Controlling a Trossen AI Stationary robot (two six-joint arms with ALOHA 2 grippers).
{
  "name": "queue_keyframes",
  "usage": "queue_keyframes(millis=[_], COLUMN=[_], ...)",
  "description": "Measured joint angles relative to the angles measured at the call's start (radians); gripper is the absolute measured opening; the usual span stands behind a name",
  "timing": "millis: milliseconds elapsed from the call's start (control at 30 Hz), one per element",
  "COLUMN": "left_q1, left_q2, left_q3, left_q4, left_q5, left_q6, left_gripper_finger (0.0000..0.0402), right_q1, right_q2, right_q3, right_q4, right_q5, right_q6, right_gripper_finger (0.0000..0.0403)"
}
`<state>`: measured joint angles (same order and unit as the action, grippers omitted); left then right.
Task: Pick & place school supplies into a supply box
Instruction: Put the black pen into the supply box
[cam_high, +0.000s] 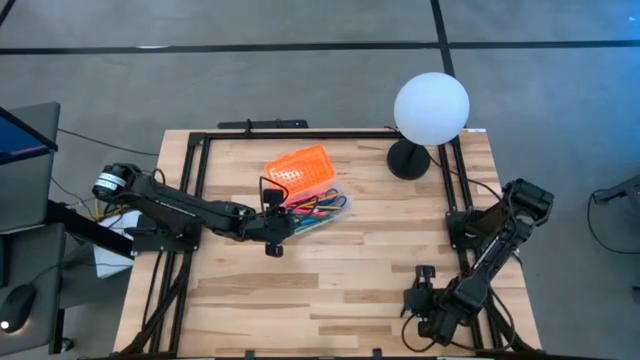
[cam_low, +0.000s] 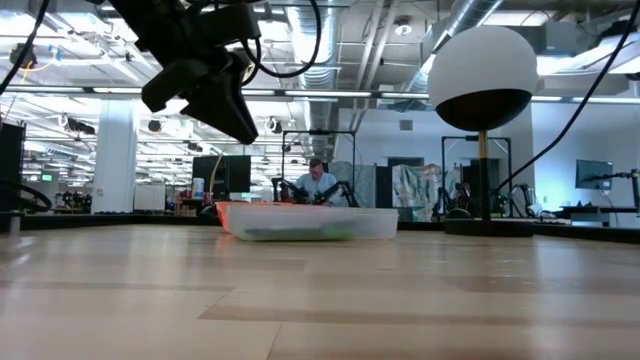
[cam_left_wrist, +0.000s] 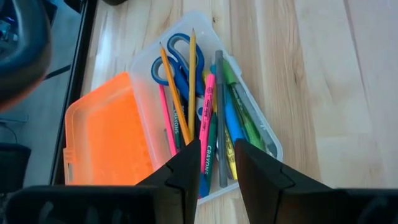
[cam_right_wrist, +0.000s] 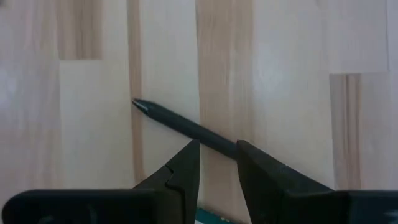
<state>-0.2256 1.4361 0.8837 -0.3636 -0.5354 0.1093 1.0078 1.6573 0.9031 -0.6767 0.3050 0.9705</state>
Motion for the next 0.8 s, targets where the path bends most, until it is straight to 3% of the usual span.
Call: queue_keyframes(millis=[567,800], left_q1=[0.000,0.000], left_q2=[0.000,0.000], left_q3=[0.000,0.000], left_q4=[0.017,0.018], left_q5=[0.007,0.009], left_q6=[0.008,0.008], left_gripper_finger=[0.0093,0.0093], right_q1=[-0.002,-0.039], right_q2=[-0.003,-0.002], right_q3=[-0.069,-0.071], right_q4=[0.007,0.000], right_q5=[-0.005,0.012], right_q6=[-0.003,-0.091], right_gripper_finger=[0.0097,0.0097])
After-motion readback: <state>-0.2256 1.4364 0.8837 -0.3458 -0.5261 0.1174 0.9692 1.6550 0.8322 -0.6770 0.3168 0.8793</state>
